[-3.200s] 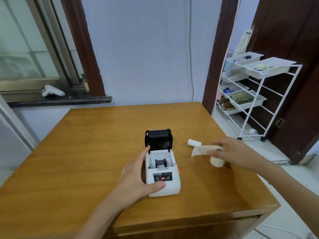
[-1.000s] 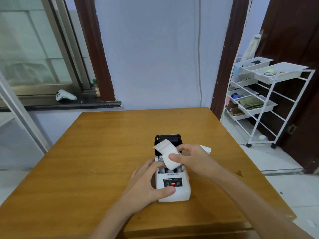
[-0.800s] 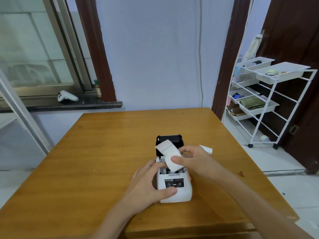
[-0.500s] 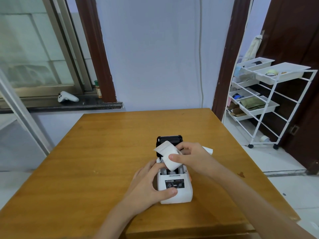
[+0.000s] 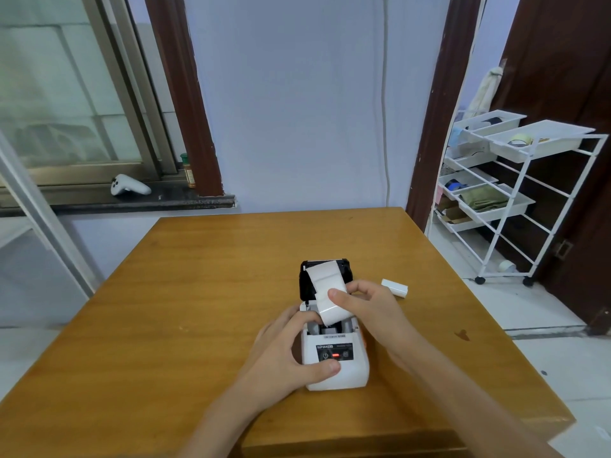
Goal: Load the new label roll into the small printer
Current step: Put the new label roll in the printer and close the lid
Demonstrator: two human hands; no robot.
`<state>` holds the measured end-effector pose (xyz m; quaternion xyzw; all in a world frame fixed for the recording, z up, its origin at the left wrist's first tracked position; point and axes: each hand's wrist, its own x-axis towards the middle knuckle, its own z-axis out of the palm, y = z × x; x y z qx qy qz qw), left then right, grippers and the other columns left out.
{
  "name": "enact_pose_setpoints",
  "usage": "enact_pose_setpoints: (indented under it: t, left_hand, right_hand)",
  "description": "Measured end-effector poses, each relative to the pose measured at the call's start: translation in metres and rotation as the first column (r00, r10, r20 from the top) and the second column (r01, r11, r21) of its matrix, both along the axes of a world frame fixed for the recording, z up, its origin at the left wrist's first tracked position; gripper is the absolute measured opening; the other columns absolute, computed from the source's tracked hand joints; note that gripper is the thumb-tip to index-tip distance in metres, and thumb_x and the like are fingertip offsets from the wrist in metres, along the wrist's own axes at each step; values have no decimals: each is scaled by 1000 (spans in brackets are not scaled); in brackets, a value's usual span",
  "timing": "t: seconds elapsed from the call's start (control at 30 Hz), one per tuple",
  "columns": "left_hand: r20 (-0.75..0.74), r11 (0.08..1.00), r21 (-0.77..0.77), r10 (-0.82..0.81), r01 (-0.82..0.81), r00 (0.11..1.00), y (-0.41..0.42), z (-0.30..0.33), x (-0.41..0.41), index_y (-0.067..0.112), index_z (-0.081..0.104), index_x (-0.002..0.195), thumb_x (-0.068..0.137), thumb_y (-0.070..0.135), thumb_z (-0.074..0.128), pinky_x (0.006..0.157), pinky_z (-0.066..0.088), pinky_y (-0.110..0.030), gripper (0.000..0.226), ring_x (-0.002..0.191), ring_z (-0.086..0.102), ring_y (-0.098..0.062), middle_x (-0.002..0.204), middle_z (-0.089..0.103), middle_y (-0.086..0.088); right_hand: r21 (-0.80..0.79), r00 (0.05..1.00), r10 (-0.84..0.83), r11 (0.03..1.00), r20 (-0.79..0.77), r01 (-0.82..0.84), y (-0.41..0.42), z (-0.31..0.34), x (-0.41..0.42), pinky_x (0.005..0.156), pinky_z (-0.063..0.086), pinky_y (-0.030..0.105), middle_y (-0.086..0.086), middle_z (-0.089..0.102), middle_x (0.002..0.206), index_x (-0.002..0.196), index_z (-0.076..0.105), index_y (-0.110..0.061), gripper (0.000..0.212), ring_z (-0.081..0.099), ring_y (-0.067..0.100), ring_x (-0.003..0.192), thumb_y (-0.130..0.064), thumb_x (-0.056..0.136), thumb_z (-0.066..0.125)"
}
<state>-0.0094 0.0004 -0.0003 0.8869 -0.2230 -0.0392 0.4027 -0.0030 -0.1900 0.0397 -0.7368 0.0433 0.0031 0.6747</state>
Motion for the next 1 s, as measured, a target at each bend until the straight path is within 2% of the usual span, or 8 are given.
enact_pose_setpoints:
  t: [0.17,0.3,0.37,0.57,0.67,0.77,0.87,1.0]
  left_hand:
    - [8,999,-37,7,-6,1000,-1,1,0,54,49,119,66,64,73,107,41,-45,59,122,50,-5,127,52,28]
    - [6,998,-53,20,-19,1000,-2,2,-1,55,50,119,67,58,74,102,45,-37,58,118,52,0,123,54,28]
    - [6,998,-64,24,-23,1000,-1,3,-2,52,51,117,66,56,75,97,47,-30,57,115,53,2,120,56,27]
    - [-6,997,-69,36,-36,999,-1,6,-3,53,50,111,67,53,76,85,42,-17,51,112,53,5,118,56,30]
    - [-11,997,-66,49,-50,999,0,7,-4,51,50,108,68,51,77,78,39,-10,49,111,53,9,116,56,34]
    - [-18,996,-68,53,-54,998,1,8,-5,51,49,106,69,49,79,78,39,-5,48,109,50,15,115,52,43]
    - [-18,997,-62,46,-47,999,0,10,-5,50,48,105,70,49,79,77,38,-2,47,108,49,15,113,50,44]
    - [-11,996,-74,44,-45,999,0,8,-5,49,48,111,67,55,76,82,40,-7,53,110,51,11,116,54,38]
  right_hand:
    - [39,1000,-7,999,-4,8,3,-4,-3,72,50,48,17,76,92,96,69,-4,38,68,31,77,-38,80,76]
    - [54,1000,6,999,16,-7,6,-5,-3,63,57,28,14,77,89,99,68,1,36,72,16,70,-30,82,75]
    - [54,1000,11,998,25,-12,8,-7,-3,61,56,25,15,77,88,98,68,2,35,71,16,69,-29,82,75]
    - [-22,998,13,1000,59,-12,10,-13,-5,75,58,43,14,77,88,96,66,-5,33,74,32,81,-35,84,72]
    - [-131,996,37,991,79,-27,9,-16,-4,83,56,55,13,77,89,94,66,-18,44,72,36,87,-58,76,69]
    - [-336,990,112,939,81,-79,6,-20,-1,90,51,53,7,77,88,91,61,-29,53,72,26,84,-76,70,54]
    - [-539,989,143,837,48,-94,3,-19,0,99,39,43,-7,76,93,95,58,-31,48,66,10,96,-73,77,43]
    - [-716,986,157,695,58,-69,3,-14,-3,84,22,34,-9,67,101,100,52,-30,35,50,12,102,-60,94,36]
